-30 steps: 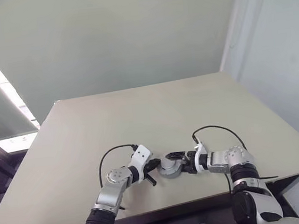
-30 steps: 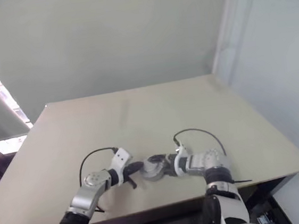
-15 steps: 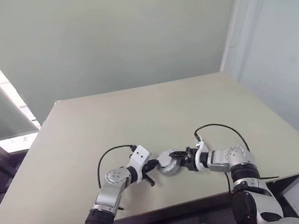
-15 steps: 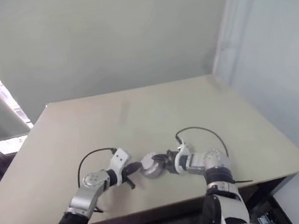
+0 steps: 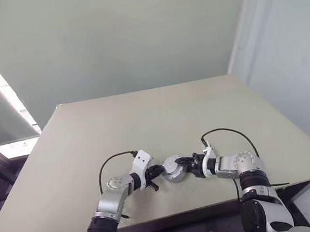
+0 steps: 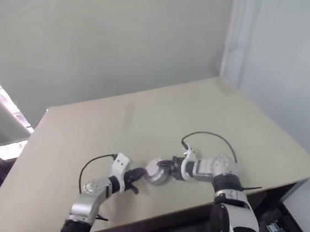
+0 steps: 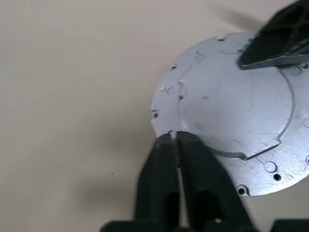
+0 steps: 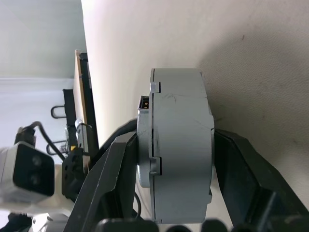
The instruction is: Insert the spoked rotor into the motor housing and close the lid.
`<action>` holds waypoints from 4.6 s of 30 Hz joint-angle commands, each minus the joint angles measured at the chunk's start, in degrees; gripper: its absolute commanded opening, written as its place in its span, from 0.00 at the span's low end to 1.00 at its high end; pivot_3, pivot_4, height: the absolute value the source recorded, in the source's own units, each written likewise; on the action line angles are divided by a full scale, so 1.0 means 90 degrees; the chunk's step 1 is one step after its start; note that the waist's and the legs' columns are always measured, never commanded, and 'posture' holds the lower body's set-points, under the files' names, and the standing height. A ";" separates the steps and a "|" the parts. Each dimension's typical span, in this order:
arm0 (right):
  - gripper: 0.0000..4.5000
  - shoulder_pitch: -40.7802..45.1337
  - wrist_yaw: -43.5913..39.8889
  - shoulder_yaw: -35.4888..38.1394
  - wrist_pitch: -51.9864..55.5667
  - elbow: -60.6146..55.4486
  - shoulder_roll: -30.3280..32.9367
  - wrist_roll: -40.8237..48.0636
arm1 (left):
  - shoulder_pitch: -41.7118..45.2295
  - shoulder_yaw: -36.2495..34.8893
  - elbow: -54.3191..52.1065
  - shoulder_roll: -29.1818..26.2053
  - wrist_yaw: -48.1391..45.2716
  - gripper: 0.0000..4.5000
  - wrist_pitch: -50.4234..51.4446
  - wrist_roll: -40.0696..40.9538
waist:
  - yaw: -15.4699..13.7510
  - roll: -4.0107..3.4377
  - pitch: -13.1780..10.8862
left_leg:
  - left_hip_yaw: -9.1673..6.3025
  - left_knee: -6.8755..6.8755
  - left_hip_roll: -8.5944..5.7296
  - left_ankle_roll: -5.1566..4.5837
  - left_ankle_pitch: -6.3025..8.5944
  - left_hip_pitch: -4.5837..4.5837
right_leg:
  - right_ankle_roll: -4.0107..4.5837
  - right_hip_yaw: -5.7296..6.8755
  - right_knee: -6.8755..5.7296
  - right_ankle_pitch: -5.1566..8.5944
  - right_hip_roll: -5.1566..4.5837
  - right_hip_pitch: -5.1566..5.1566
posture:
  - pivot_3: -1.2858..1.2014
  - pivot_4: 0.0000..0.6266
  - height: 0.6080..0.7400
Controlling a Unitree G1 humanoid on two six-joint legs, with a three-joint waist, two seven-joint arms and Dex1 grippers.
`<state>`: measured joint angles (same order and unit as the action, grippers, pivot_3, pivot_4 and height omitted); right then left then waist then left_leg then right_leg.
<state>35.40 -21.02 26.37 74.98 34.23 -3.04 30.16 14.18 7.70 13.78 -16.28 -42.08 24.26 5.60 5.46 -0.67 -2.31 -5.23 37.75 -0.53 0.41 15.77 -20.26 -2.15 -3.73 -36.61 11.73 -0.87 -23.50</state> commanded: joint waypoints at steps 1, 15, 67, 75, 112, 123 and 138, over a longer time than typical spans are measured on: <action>0.47 0.0124 -0.0126 -0.0139 0.0055 -0.0126 -0.0217 0.0307 | -0.0022 0.0195 -0.0247 0.0048 -0.0393 0.34 0.0529 0.0345 | 0.0001 0.0000 0.0000 | 0.0000 -0.0001 0.0000 0.0000 0.0000 0.0000 | 0.0000 0.0000 0.0001 0.0000 0.0000 0.0000 | 0.52 0.00 1.00; 0.47 -0.0008 -0.0230 0.0278 0.0035 -0.0284 -0.0455 0.0881 | 0.0120 -0.2618 -0.0636 0.0106 0.0357 1.00 0.3141 0.2865 | 0.0045 0.0018 -0.0022 | 0.0003 -0.0006 0.0013 -0.0001 -0.0001 -0.0060 | -0.0001 -0.0004 -0.0009 -0.0002 0.0009 -0.0067 | 0.52 0.00 1.00; 0.55 -0.0171 0.0124 -0.0152 0.0109 -0.1514 -0.0711 0.2131 | -0.0159 -0.4186 -0.0142 0.1964 0.2588 0.48 0.4399 0.6789 | 0.0030 0.0053 -0.0043 | 0.0014 0.0008 0.0005 -0.0003 0.0002 -0.0062 | 0.0001 -0.0013 -0.0008 -0.0002 0.0008 -0.0065 | 0.52 0.00 1.00; 1.00 -0.0308 -0.0050 -0.0425 -0.0095 -0.1666 -0.0634 0.2148 | -0.0179 -0.4190 -0.0023 0.2135 0.2526 0.45 0.4105 0.6838 | 0.0029 0.0054 -0.0043 | 0.0016 0.0009 0.0005 -0.0003 0.0002 -0.0062 | 0.0001 -0.0014 -0.0007 -0.0002 0.0007 -0.0065 | 0.52 0.00 1.00; 1.00 -0.2032 -0.2848 -0.4712 -0.7582 -0.3204 0.1452 -0.2002 | 0.0850 -0.4891 0.1064 0.0877 0.3276 0.44 -0.0902 0.4663 | -0.0141 0.0137 -0.0073 | 0.0014 0.0015 0.0002 0.0000 0.0001 -0.0054 | 0.0003 -0.0015 -0.0007 -0.0004 0.0004 -0.0055 | 0.52 0.00 1.00; 1.00 -0.2106 -0.2787 -0.4736 -0.7676 -0.3240 0.1485 -0.2077 | 0.0887 -0.4913 0.1628 0.0747 0.3445 0.44 -0.1543 0.4168 | -0.0185 0.0161 -0.0074 | 0.0010 0.0022 0.0001 0.0000 0.0001 -0.0051 | 0.0005 -0.0010 -0.0007 -0.0006 0.0003 -0.0045 | 0.52 0.00 1.00; 1.00 -0.2105 -0.2679 -0.4720 -0.7767 -0.3108 0.1482 -0.2229 | 0.0554 -0.4146 0.1468 0.0040 0.4674 0.99 -0.1998 0.2092 | -0.0282 0.0166 -0.0073 | 0.0008 0.0025 0.0003 0.0001 0.0000 -0.0024 | 0.0008 -0.0007 -0.0010 -0.0008 0.0005 -0.0021 | 0.52 0.00 1.00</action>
<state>15.39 -45.32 -16.73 6.41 7.37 10.40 10.01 18.60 -30.57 29.89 -14.20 -3.04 8.12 28.41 2.92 0.83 -2.96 -5.16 37.97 -0.50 0.41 15.78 -20.47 -2.07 -3.79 -36.70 11.66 -0.82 -23.68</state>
